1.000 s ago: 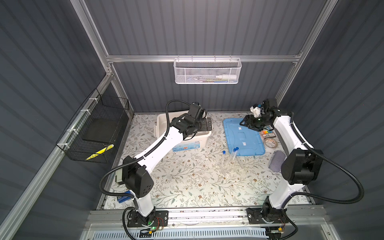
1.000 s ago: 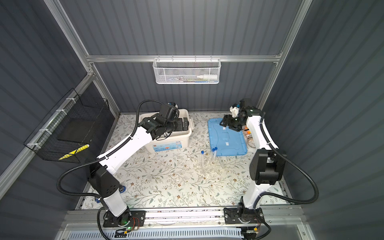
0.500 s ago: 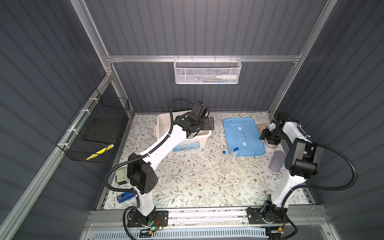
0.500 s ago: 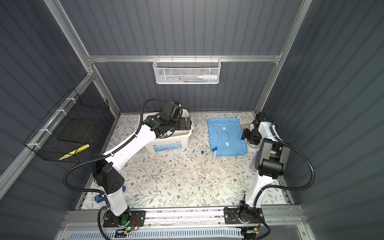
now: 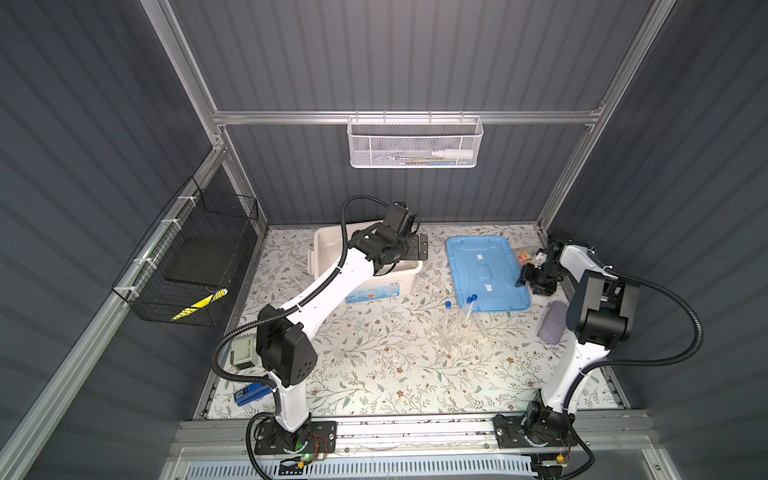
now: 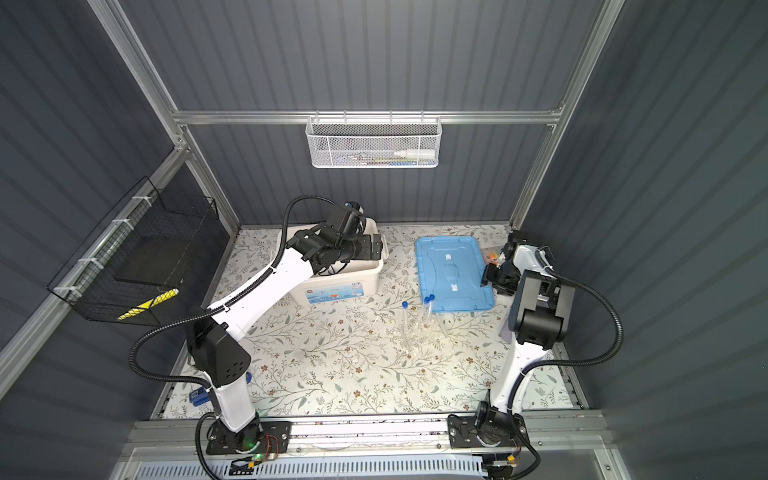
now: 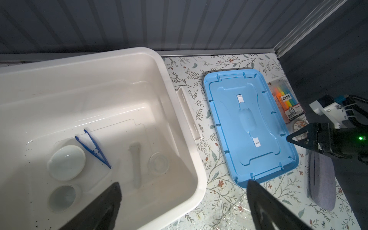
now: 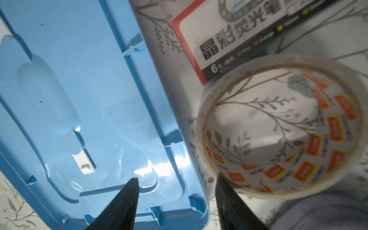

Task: Organize the chemistry lab equipment
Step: 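Lower the right gripper onto the blue lid's edge nearest the tape roll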

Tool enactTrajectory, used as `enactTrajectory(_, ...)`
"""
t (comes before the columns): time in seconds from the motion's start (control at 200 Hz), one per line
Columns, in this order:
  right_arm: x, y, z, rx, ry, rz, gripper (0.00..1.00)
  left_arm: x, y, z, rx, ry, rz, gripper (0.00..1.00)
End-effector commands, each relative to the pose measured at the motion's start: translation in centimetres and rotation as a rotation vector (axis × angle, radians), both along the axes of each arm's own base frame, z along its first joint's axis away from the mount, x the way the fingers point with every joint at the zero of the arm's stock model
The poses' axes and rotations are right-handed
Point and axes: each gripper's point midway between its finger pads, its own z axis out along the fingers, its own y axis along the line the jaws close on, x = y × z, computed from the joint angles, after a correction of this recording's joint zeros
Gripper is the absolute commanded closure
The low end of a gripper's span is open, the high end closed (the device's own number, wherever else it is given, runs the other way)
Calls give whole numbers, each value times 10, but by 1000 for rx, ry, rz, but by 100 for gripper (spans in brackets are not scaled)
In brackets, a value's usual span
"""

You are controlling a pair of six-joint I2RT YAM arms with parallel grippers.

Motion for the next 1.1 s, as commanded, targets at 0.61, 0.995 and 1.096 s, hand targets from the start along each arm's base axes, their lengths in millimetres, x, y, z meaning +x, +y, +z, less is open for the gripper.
enactTrajectory(0.61, -16, 37, -6, 20, 23, 51, 34, -8, 14, 1, 33, -23, 13, 0)
enactTrajectory(0.995, -19, 45, -11, -31, 37, 65, 28, -9, 13, 3, 29, -26, 7, 0)
enactTrajectory(1.096, -13, 38, -5, -69, 12, 64, 21, -10, 14, 1, 31, -22, 7, 0)
